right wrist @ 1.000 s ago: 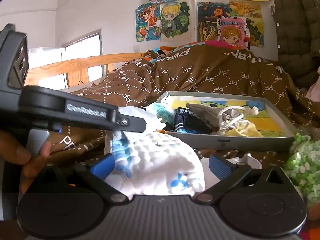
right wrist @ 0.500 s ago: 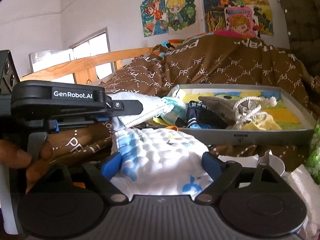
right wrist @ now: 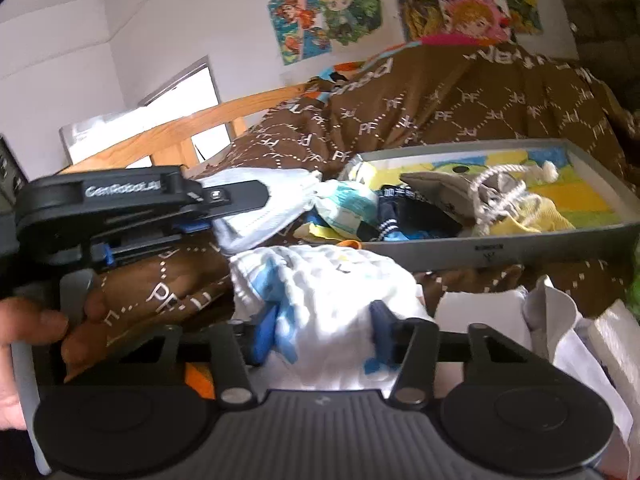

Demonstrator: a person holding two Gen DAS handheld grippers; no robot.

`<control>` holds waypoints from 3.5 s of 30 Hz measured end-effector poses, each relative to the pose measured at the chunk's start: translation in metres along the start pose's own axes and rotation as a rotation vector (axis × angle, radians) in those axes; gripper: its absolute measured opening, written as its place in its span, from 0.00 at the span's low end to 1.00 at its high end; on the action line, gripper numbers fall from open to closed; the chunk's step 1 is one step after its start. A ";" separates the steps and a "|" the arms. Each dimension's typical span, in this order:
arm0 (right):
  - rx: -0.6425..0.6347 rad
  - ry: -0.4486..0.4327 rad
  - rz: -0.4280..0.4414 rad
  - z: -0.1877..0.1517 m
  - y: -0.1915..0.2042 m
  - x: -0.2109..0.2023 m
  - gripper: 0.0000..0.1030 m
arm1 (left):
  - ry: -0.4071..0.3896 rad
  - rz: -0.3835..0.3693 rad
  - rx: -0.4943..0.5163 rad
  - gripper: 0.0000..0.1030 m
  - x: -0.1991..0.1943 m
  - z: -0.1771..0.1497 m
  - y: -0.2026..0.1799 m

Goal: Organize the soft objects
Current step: 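Carry the grey cloth and white-blue cloth with both grippers over the tray, then open the left gripper to drop the grey cloth while the right gripper releases its cloth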

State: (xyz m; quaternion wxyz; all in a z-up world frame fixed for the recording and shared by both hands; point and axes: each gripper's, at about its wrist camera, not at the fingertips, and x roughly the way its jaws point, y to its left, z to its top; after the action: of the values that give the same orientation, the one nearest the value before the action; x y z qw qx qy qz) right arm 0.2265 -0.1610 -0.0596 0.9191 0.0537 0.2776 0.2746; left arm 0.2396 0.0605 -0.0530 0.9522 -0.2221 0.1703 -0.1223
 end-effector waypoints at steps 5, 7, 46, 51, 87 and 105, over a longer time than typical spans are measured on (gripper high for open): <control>0.031 -0.015 -0.007 0.005 -0.003 -0.006 0.26 | -0.012 -0.001 0.004 0.17 -0.002 0.002 -0.001; 0.020 -0.032 -0.022 0.007 -0.001 -0.009 0.23 | -0.018 -0.002 0.008 0.17 -0.003 0.003 -0.002; 0.340 -0.210 -0.274 0.082 -0.163 0.026 0.22 | 0.144 0.012 0.148 0.17 0.167 0.033 -0.072; 0.334 -0.188 -0.274 0.079 -0.159 0.030 0.24 | 0.187 0.046 0.139 0.17 0.171 0.026 -0.064; 0.269 -0.368 -0.312 0.089 -0.126 -0.048 0.97 | 0.104 0.142 0.156 0.78 0.097 0.056 -0.093; 0.144 -0.507 -0.343 0.061 -0.047 -0.136 1.00 | -0.051 0.151 0.143 0.96 -0.035 0.050 -0.110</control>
State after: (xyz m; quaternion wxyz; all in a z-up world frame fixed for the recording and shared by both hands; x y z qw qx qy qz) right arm 0.1869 -0.2699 0.0458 0.9857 0.1379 0.0632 0.0731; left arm 0.2097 -0.0055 0.0500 0.9762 -0.1430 0.1532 -0.0564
